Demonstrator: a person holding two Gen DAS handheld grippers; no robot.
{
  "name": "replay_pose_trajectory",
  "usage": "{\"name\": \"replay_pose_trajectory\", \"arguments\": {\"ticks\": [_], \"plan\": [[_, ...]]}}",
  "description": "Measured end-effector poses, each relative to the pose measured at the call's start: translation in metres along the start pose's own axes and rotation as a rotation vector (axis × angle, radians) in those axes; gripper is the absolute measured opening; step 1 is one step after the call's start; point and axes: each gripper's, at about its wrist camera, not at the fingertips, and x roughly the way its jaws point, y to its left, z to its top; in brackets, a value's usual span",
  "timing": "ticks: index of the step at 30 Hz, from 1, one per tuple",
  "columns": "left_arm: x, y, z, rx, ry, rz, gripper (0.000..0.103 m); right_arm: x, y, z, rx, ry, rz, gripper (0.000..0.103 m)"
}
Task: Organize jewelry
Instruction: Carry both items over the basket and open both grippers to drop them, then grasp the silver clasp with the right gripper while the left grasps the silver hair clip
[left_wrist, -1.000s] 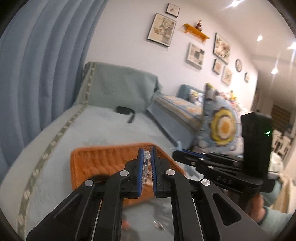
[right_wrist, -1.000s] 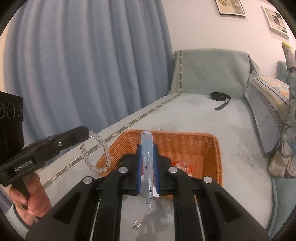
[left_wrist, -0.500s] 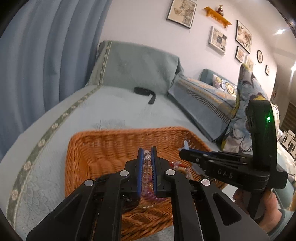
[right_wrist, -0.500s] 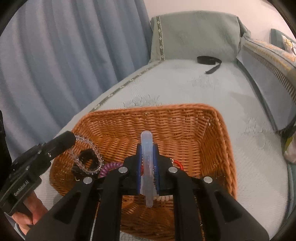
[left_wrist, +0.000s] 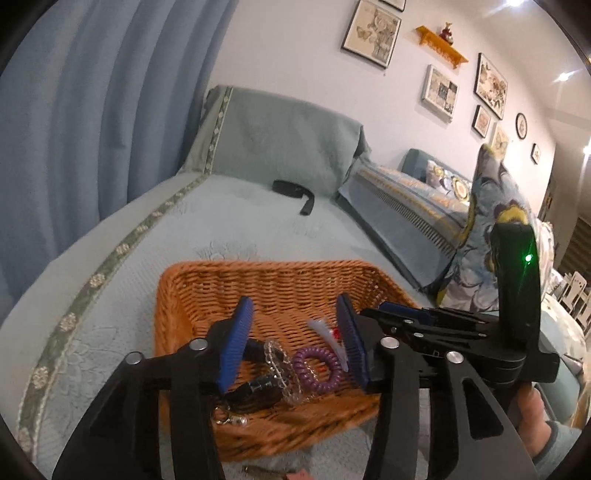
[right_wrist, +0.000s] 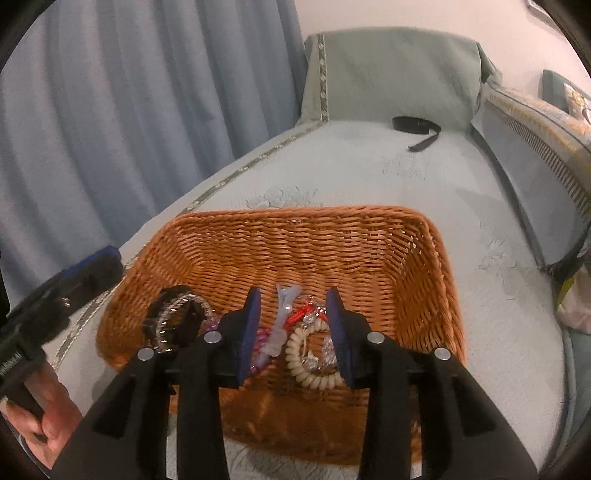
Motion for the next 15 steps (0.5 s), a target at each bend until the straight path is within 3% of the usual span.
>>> {"name": "replay_pose_trajectory", "arguments": {"ticks": [9, 15], "plan": [[-0.090, -0.014, 0.008, 0.041, -0.091, -0.029, 0.052, -0.088, 0.028, -0.007, -0.058, -0.119, 0.051, 0.033], [-0.137, -0.021, -0.012, 0.050, -0.104, -0.047, 0.055, -0.129, 0.034, -0.036, -0.039, -0.130, 0.091, 0.033]]}}
